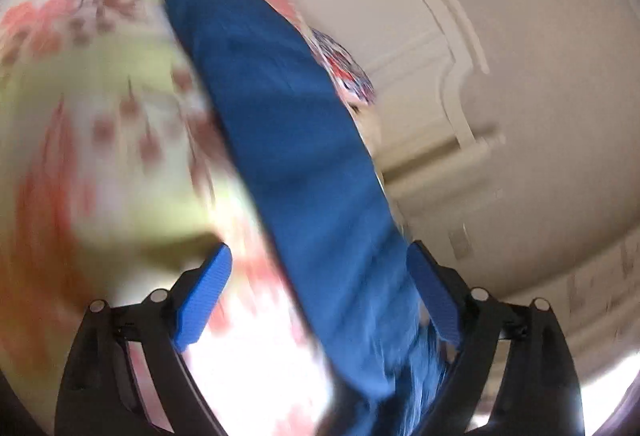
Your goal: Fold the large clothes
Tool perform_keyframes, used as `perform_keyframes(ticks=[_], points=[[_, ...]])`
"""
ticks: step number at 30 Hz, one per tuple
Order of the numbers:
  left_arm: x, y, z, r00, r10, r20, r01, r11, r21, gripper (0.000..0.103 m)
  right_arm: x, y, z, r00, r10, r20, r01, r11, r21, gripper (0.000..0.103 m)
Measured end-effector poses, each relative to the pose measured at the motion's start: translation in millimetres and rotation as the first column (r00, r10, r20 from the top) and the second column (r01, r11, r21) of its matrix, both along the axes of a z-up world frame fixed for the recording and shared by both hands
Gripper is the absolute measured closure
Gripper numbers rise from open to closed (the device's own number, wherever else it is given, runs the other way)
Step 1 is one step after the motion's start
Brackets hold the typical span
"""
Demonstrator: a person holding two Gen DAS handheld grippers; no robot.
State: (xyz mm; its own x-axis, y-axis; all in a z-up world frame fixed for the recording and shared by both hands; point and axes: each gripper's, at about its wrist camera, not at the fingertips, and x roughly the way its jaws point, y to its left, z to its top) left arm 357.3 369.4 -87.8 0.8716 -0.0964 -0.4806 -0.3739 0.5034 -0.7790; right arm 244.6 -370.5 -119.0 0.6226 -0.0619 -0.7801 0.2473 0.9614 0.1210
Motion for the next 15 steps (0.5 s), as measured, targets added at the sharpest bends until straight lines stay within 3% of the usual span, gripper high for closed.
perform_keyframes(ticks=[2,4,5,6,7,8,10,12,13,15], points=[[17,26,3,0.999,0.024,-0.026,-0.024,1.0,0.004,0.016,0,0,0,1.0,0.0,0.001,0.0,1.0,0.001,0.013],[29,43,2,0.998,0.047,-0.043,-0.048,0.999,-0.012,0.023,0,0,0,1.0,0.0,0.003,0.0,1.0,0.004,0.013],[32,47,2,0.997,0.055,-0.053,-0.056,0.998,-0.016,0.047,-1,0,0,1.0,0.0,0.004,0.0,1.0,0.006,0.013],[38,48,-1,0.997,0.036,-0.066,-0.039,0.999,-0.037,0.086,-2,-1,0,1.0,0.0,0.006,0.0,1.0,0.009,0.013],[41,45,0,0.996,0.024,-0.082,-0.027,0.999,-0.037,0.094,-2,-1,0,1.0,-0.001,0.008,0.001,1.0,0.011,0.013],[36,35,11,0.999,0.03,-0.04,-0.03,1.0,0.007,0.096,-2,-2,-1,1.0,-0.001,0.007,0.0,1.0,0.011,0.013],[22,-3,43,0.997,0.006,0.074,-0.016,0.989,0.148,0.097,-2,-2,0,1.0,-0.001,0.008,0.001,1.0,0.012,0.013],[9,-53,76,0.981,-0.105,0.164,0.06,0.964,0.26,0.098,-2,-2,-1,1.0,-0.001,0.008,0.001,1.0,0.011,0.013],[2,-89,93,0.959,-0.194,0.206,0.118,0.937,0.329,0.098,-2,-2,-1,1.0,-0.002,0.008,0.002,1.0,0.011,0.013],[-9,-172,119,0.874,-0.428,0.23,0.277,0.829,0.486,0.097,-3,-2,-1,1.0,-0.002,0.009,0.002,1.0,0.013,0.013]])
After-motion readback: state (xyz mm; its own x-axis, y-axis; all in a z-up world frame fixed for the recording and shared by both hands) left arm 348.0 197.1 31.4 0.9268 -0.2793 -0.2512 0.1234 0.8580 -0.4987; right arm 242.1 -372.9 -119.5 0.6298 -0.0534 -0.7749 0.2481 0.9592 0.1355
